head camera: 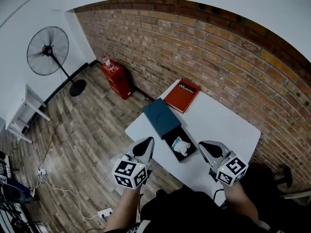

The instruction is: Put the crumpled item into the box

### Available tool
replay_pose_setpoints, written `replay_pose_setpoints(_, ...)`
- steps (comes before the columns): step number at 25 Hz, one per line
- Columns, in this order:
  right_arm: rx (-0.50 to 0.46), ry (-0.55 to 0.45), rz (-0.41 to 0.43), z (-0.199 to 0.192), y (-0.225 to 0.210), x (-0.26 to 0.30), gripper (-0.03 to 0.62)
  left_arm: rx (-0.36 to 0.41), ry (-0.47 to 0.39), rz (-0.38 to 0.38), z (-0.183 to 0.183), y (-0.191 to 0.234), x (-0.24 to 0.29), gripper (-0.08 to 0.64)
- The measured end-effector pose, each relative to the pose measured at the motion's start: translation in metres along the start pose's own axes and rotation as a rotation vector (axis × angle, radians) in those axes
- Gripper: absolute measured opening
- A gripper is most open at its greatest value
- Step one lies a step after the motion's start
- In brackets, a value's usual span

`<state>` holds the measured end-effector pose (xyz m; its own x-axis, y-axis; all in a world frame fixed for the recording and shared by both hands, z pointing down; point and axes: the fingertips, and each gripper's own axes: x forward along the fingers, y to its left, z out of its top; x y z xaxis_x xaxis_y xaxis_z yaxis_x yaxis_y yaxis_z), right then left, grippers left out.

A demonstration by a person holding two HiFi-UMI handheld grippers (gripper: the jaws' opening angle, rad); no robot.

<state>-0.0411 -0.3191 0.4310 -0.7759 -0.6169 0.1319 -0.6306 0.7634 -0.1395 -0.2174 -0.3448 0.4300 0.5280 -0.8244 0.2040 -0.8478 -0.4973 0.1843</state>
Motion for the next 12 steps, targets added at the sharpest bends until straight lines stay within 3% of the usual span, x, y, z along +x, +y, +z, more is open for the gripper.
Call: replay_pose_setpoints(12, -0.001, 0.008, -0.002, -0.002, -0.011, -0.004, -0.002, 0.03, 0.001, -0.059, 0.006, -0.029, 0.028, 0.006)
